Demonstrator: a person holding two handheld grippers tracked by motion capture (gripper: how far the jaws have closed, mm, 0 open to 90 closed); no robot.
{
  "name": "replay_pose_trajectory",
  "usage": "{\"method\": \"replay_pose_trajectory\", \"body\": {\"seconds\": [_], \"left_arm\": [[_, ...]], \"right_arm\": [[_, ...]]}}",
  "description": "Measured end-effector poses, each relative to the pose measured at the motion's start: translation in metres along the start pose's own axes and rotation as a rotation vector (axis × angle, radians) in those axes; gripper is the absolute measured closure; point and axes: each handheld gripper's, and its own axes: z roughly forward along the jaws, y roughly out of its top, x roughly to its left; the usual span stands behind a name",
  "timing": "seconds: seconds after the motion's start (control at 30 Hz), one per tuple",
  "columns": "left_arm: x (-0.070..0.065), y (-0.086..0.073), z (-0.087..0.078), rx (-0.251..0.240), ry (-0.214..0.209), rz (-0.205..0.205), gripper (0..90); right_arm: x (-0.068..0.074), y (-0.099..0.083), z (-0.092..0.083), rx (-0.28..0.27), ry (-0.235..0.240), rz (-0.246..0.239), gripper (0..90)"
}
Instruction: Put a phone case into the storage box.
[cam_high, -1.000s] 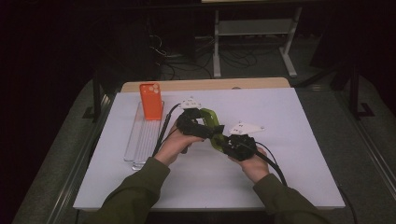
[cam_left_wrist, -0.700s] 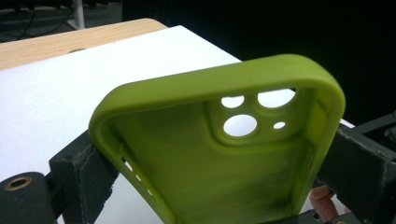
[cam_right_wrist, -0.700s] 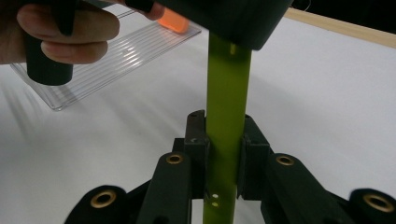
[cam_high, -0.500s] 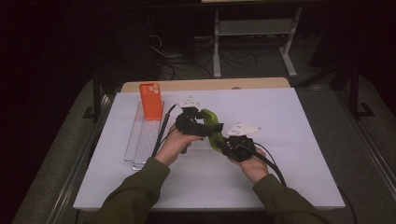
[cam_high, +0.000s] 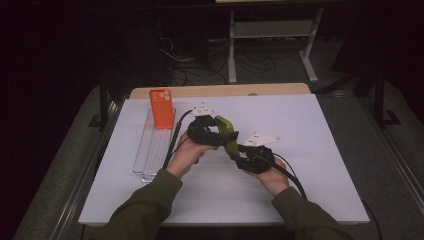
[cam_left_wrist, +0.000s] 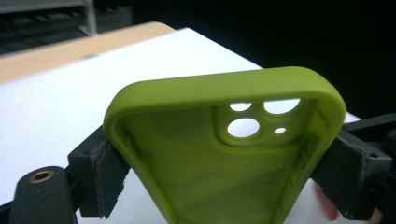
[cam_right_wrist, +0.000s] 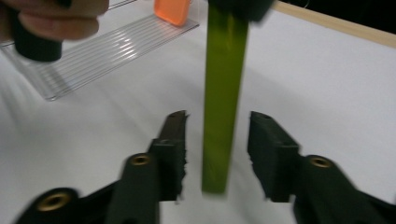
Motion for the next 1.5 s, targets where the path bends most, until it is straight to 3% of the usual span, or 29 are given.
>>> {"method": "replay_pose_trajectory", "body": {"seconds": [0.3, 0.37, 0.53, 0.83, 1.0, 1.13, 1.33, 1.37, 1.5], "left_arm": [[0.021, 0.021, -0.031, -0.032, 0.108, 0.001, 13.7], [0.027, 0.026, -0.039, -0.034, 0.137, 0.001, 13.7], [0.043, 0.037, -0.062, -0.044, 0.236, 0.003, 13.7], [0.082, 0.053, -0.103, -0.055, 0.433, -0.028, 13.7], [0.101, 0.053, -0.114, -0.049, 0.534, -0.06, 13.7], [0.115, 0.048, -0.115, -0.028, 0.606, -0.092, 13.7], [0.129, 0.034, -0.102, 0.053, 0.695, -0.12, 13.7], [0.131, 0.031, -0.101, 0.082, 0.705, -0.112, 13.7], [0.14, 0.022, -0.092, 0.111, 0.725, -0.141, 13.6]], "right_arm": [[-0.02, -0.02, -0.022, 0.085, -0.064, 0.004, 17.2], [-0.025, -0.026, -0.026, 0.109, -0.108, -0.036, 12.6], [-0.031, -0.04, -0.036, 0.107, -0.12, -0.044, 2.1], [-0.039, -0.063, -0.053, 0.105, -0.119, -0.004, 1.2], [-0.041, -0.067, -0.056, 0.109, -0.111, 0.004, 1.2], [-0.042, -0.067, -0.055, 0.11, -0.117, 0.003, 1.2], [-0.042, -0.066, -0.056, 0.105, -0.12, 0.003, 1.2], [-0.043, -0.066, -0.056, 0.102, -0.122, 0.001, 1.2], [-0.044, -0.066, -0.056, 0.097, -0.126, -0.002, 1.2]]}}
